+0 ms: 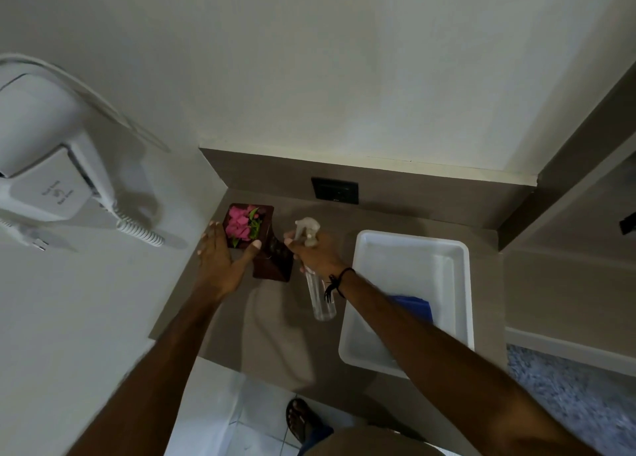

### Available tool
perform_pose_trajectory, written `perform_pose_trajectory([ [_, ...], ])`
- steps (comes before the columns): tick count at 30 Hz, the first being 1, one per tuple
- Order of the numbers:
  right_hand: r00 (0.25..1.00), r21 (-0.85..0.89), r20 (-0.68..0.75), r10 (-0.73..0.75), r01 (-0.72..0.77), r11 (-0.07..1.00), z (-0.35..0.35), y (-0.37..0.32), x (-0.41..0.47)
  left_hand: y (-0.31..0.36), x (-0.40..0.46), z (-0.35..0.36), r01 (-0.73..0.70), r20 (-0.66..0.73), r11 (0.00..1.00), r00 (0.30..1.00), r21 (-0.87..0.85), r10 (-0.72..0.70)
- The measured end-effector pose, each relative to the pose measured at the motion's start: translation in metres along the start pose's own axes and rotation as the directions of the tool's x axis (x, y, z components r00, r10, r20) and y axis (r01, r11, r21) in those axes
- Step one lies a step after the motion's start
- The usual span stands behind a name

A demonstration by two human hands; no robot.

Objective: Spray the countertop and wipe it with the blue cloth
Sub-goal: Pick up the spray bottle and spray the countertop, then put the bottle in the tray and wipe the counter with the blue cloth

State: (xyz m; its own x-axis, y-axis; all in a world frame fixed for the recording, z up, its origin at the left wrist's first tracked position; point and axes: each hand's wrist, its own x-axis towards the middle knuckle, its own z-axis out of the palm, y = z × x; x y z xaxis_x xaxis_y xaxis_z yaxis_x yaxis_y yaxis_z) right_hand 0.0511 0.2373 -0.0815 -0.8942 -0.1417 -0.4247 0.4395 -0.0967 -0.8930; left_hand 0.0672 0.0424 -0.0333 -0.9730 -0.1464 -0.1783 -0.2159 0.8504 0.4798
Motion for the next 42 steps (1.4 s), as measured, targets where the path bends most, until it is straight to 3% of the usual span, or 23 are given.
perform_pose_trajectory([
  [5,0.997,-0.047,0.062,0.034,-0.031,0.998,0.002,0.006,-0.003,-0.002,0.003,0.001,-0.016,0.003,1.000,1.000,-0.008,0.016],
  [11,0.996,-0.115,-0.043,0.077,-0.082,0.990,0.007,0.011,-0.006,-0.007,0.005,0.003,-0.005,-0.002,1.000,1.000,-0.021,0.005],
  [16,0.991,-0.012,-0.134,0.031,-0.033,0.999,0.009,0.009,-0.003,-0.009,0.006,0.003,0.015,0.012,0.999,1.000,-0.046,-0.015],
  [19,0.987,0.143,-0.160,0.034,-0.010,0.990,-0.002,0.001,-0.006,-0.009,0.006,0.003,0.014,0.013,0.999,1.000,-0.045,-0.013],
  [21,0.961,0.167,-0.276,0.001,0.047,0.985,-0.021,-0.009,-0.009,-0.009,0.007,0.003,0.011,0.013,0.999,1.000,-0.050,-0.011],
  [24,0.890,0.115,-0.439,-0.125,0.194,0.974,-0.063,-0.019,-0.011,-0.008,0.006,0.003,0.003,0.007,0.999,1.000,-0.047,-0.002],
  [26,0.850,-0.021,-0.488,-0.198,0.215,0.976,-0.092,-0.020,-0.013,-0.007,0.005,0.003,-0.015,0.004,0.999,1.000,-0.036,0.015],
  [28,0.838,-0.154,-0.495,-0.229,0.175,0.973,-0.119,-0.014,-0.014,-0.006,0.004,0.003,-0.029,0.006,0.999,1.000,-0.023,0.029],
  [36,0.843,-0.417,-0.473,-0.255,0.040,0.908,-0.156,0.016,-0.025,0.001,0.001,0.000,-0.050,0.006,0.999,0.999,0.000,0.050],
  [42,0.850,-0.430,-0.486,-0.205,-0.028,0.903,-0.167,0.053,-0.066,0.004,-0.004,-0.001,-0.062,-0.001,0.998,0.998,-0.014,0.062],
])
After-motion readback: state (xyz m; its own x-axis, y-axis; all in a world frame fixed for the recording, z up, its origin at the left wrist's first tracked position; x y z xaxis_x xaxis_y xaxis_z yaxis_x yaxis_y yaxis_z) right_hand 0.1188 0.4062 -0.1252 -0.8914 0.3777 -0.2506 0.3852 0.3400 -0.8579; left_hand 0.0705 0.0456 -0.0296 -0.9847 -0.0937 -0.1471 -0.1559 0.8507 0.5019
